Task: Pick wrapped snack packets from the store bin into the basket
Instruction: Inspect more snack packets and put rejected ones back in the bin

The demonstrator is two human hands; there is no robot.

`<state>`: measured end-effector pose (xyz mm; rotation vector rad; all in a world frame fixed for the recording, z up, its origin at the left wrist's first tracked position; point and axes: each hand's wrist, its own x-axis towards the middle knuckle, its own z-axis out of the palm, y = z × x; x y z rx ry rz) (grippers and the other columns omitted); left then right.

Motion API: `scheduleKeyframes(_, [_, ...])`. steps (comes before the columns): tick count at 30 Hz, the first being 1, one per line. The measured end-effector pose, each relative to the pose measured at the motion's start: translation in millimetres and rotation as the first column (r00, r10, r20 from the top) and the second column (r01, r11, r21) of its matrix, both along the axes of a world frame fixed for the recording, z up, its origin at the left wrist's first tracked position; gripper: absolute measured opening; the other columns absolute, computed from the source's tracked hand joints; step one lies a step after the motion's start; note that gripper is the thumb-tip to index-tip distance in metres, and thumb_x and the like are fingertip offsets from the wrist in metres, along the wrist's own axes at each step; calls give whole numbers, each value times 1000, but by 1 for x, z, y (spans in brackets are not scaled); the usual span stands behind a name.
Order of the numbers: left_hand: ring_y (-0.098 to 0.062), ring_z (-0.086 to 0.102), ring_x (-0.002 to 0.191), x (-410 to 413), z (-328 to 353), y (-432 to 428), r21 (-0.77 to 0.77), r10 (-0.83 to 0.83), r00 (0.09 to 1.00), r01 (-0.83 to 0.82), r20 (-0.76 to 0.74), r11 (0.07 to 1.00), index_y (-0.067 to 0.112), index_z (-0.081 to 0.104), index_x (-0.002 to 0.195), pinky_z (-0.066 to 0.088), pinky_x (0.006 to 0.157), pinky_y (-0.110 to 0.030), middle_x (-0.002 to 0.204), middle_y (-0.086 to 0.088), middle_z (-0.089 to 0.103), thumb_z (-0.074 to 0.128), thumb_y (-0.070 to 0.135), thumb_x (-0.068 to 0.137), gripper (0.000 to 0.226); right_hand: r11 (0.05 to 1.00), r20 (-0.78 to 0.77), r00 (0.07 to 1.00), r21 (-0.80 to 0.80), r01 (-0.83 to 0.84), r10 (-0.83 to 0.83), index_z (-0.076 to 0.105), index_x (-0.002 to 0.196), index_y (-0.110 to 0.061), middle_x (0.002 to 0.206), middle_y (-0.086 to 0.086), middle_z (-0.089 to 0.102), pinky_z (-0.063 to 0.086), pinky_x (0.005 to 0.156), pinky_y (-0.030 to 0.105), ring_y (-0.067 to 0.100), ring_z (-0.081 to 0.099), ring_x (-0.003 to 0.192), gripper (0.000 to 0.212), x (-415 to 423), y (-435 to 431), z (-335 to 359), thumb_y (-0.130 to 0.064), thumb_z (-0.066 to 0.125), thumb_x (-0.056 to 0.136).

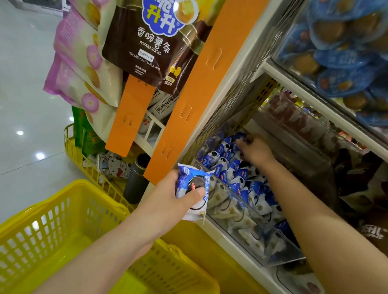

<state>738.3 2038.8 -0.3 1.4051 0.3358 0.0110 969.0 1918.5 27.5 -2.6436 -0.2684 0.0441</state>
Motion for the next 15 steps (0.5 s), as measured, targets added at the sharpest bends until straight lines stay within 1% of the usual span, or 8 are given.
scheduleKeyframes(1, [-11,65,98,-1,0,-1,-5,-3,1000,3,-4,1000,24,50,120,53,87,-29,111,3,66,59,25,90,32,999,55,998,22,-24,23,47,125,0,101,15,58,41,77,30,29,58,95,40,-10,0,4,-28,48,96])
scheduleKeyframes(3, [-12,64,99,-4,1,-3,-31,-2,1000,2,-9,1000,23,50,120,51,92,-33,111,3,66,58,27,90,32,986,179,982,142,-85,59,49,124,-6,99,5,58,43,76,28,21,58,92,33,-40,-1,13,-24,47,96])
scheduleKeyframes(6, [-13,63,102,-9,4,-6,-90,6,1000,-7,-17,996,25,52,117,47,97,-37,112,4,65,51,31,93,25,907,268,951,345,-242,152,57,107,-20,92,-6,63,50,75,25,9,60,84,17,-100,-5,21,-26,46,96])
scheduleKeyframes(8, [-13,63,101,-13,3,-8,-106,0,1000,-2,-12,994,25,53,117,49,94,-36,111,3,65,48,31,95,23,856,211,942,400,-328,262,60,95,-26,82,-11,64,51,68,22,1,60,75,17,-141,-8,21,-34,45,94])
scheduleKeyframes(10, [-4,64,93,-17,2,-9,-73,-23,1000,23,0,997,29,52,115,51,78,-22,107,6,66,46,31,96,20,832,115,932,423,-359,344,63,91,-25,81,-10,65,50,63,22,0,58,70,20,-170,-11,16,-35,46,92])
scheduleKeyframes(12, [4,62,86,-22,-2,-12,-29,-45,999,45,8,999,32,51,115,47,63,-12,106,9,65,46,30,96,19,838,40,931,423,-344,362,65,90,-22,81,-7,66,50,65,27,6,57,71,15,-187,-13,9,-28,52,92])
scheduleKeyframes(13, [6,62,86,-24,-4,-14,-9,-57,998,57,10,998,33,50,116,46,60,-9,106,10,64,45,30,96,20,834,5,935,450,-319,355,65,92,-21,82,-6,66,52,62,26,8,57,70,11,-191,-14,5,-23,55,91])
scheduleKeyframes(15, [7,62,88,-26,-7,-15,21,-76,997,75,21,997,35,50,118,45,62,-8,109,13,64,46,29,96,22,804,-102,938,552,-222,330,65,98,-15,82,-1,64,50,56,18,6,56,64,11,-194,-17,0,-15,59,89])
